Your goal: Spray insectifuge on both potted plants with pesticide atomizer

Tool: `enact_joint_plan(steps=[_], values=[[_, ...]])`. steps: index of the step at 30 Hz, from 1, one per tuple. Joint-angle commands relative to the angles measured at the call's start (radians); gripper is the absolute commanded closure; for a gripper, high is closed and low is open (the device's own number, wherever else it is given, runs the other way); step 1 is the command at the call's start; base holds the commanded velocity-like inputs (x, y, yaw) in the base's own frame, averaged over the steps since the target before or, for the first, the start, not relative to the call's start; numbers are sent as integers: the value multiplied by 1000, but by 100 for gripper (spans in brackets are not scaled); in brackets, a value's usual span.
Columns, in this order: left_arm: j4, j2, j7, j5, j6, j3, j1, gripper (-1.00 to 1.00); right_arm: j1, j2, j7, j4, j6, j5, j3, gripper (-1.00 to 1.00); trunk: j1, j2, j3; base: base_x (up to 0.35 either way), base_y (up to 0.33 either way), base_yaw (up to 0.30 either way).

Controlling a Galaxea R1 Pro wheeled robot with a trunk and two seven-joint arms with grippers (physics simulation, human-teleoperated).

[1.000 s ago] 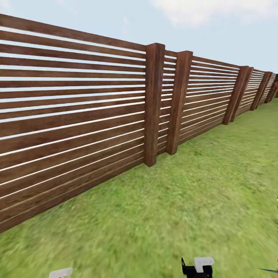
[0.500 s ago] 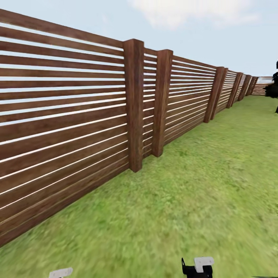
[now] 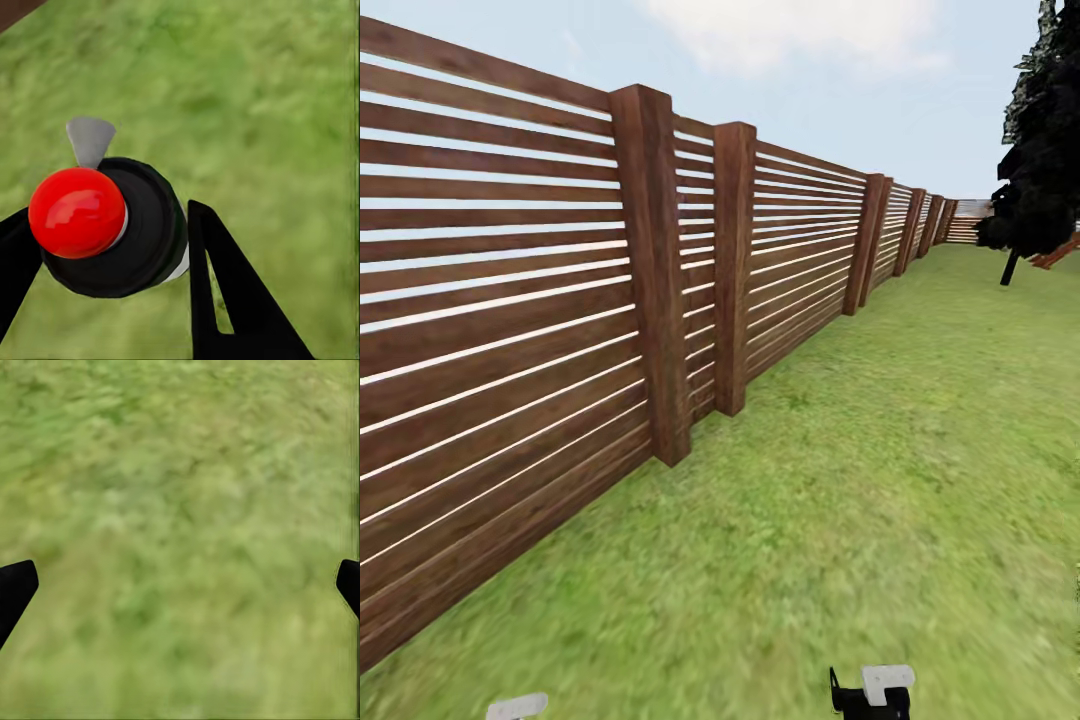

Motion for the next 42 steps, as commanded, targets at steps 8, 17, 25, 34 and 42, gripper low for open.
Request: enact_joint_plan(steps=[8, 17, 25, 34, 42], values=[[2, 0, 2, -10, -4, 7, -1, 100, -1, 0, -8, 2, -1, 11, -1, -100, 0, 0, -1, 339, 0, -264], [1, 0, 2, -10, -4, 7, -1, 100, -1, 0, -8, 2, -1, 11, 0, -100, 0, 0, -1, 339, 0, -264], [1, 0, 2, -10, -4, 7, -1, 100, -1, 0, -8, 2, -1, 11, 0, -100, 0, 0, -1, 339, 0, -264], [2, 0, 2, -10, -4, 7, -1, 100, -1, 0, -8, 1, -1, 11, 0, -100, 0, 0, -1, 339, 0, -264], [2, 0, 2, -10, -4, 7, -1, 100, -1, 0, -8, 2, -2, 11, 0, -100, 0, 0, -1, 339, 0, -150]])
